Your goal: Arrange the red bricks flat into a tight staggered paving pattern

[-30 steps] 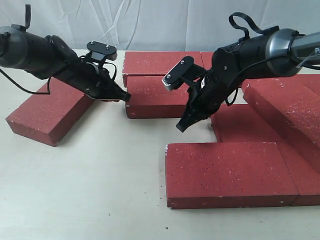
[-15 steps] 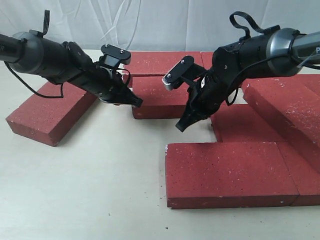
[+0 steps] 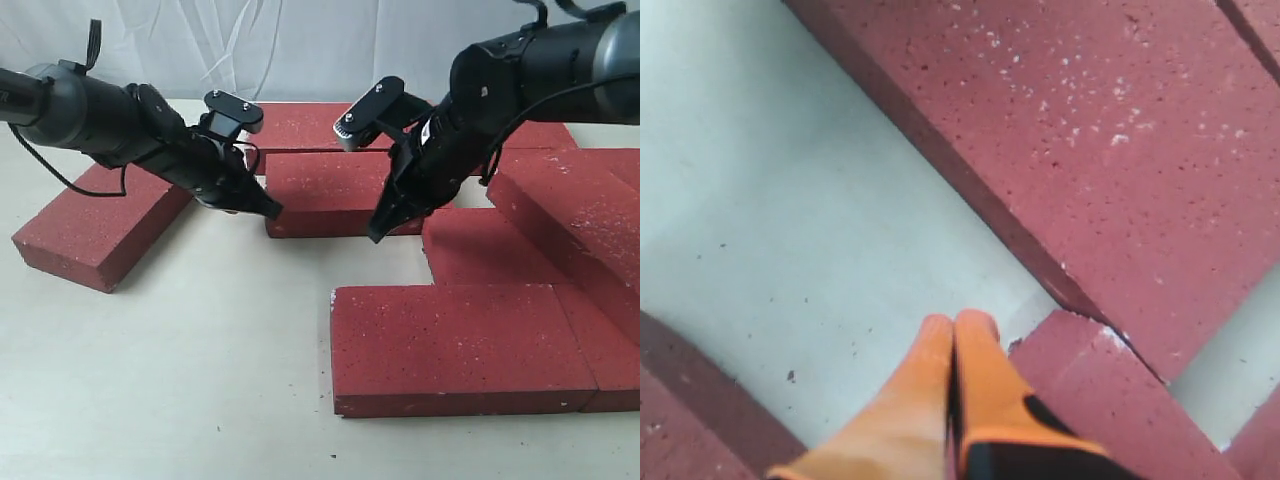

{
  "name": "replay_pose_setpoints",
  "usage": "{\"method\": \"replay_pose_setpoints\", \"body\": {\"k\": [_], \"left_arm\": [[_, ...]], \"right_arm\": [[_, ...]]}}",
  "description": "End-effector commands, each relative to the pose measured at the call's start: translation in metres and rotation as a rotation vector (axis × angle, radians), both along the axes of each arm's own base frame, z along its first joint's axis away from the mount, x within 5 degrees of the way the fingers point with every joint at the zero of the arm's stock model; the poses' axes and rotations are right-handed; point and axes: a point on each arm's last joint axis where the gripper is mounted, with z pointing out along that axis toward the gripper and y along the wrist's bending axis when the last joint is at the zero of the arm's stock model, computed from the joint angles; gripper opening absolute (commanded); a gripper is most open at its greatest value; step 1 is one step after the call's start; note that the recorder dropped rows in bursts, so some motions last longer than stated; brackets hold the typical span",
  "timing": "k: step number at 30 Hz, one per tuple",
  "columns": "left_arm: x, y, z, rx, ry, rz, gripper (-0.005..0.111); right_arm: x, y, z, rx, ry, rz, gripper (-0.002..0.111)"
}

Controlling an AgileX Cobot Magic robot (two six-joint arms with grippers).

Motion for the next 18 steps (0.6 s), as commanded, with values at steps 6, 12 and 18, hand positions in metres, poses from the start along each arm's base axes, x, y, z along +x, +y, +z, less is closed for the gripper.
{"method": "replay_pose_setpoints", "body": {"k": [6, 12, 18], "left_arm": [[0.007, 0.022, 0.004, -0.010, 0.045, 0.088, 0.000], [0.004, -0.006, 0.010, -0.025, 0.023, 0.031, 0.000], [0.010, -0.008, 0.011, -0.032, 0.023, 0.064, 0.000]], "right_arm": [[-0.016, -0.018, 0.023, -0.063, -0.096, 0.020, -0.001], [-0.017, -0.020, 0.027, -0.054, -0.111, -0.009, -0.001], [-0.007, -0.048, 0.022, -0.057, -0.102, -0.094, -0.001]]}}
